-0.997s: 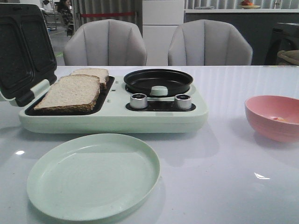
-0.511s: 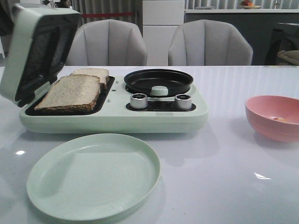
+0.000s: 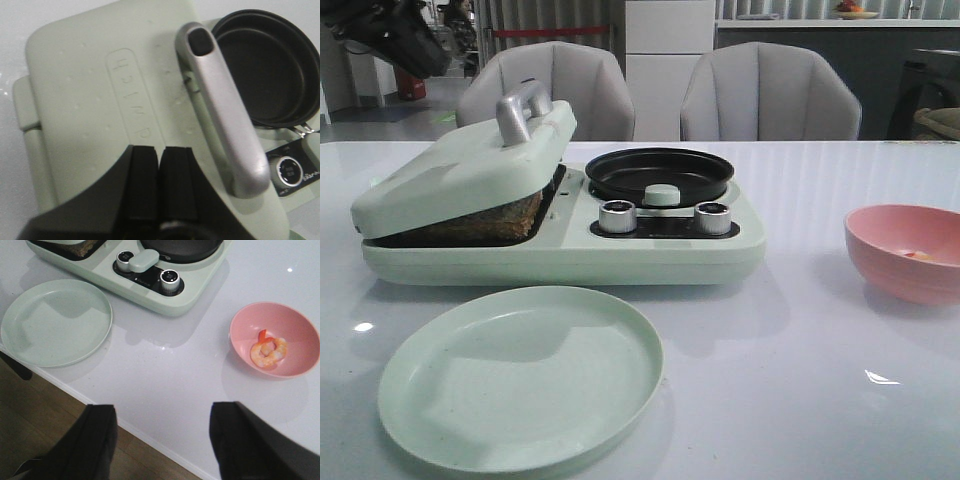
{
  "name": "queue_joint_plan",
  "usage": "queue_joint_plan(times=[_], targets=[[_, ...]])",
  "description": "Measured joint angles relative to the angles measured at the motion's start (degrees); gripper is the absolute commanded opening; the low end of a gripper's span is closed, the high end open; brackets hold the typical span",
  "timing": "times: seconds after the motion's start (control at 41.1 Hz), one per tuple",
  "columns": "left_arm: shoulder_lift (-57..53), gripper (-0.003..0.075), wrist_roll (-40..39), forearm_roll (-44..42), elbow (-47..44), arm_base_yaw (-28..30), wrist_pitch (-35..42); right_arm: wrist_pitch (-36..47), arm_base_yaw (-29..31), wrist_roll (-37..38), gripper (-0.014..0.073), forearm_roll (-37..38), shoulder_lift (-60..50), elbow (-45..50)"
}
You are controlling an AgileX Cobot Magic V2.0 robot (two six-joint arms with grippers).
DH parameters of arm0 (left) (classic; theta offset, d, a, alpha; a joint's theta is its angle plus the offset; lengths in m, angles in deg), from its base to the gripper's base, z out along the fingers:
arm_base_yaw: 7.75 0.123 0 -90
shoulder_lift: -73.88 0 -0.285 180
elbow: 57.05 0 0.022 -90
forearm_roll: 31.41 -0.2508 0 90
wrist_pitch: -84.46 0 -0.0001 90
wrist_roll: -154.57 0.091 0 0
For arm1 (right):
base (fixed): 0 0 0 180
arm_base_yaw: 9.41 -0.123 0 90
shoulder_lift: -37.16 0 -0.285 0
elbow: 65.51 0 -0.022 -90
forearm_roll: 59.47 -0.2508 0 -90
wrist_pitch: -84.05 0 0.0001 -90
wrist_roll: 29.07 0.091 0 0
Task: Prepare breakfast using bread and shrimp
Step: 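Push the sandwich press lid down closed with the left gripper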
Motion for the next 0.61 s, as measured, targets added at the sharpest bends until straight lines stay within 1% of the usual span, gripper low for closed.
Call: queue_joint_plan(times=[0.292,0.462,0.608], targets=[[-0.8,0.0099,1.68,0.04,0.0,-5.95,0.0,0.0,0.0,0.0,0.0512,0.0,0.0,0.0],[-4.08,0.0099,2.7,-0.51,-0.25,-10.88,-0.66,0.0,0.0,0.0,0.0512,0.0,0.0,0.0],[-8.47,0.0099,2.99,-0.87,-3.5,-15.63,0.2,0.0,0.0,0.0,0.0512,0.0,-0.09,0.0]])
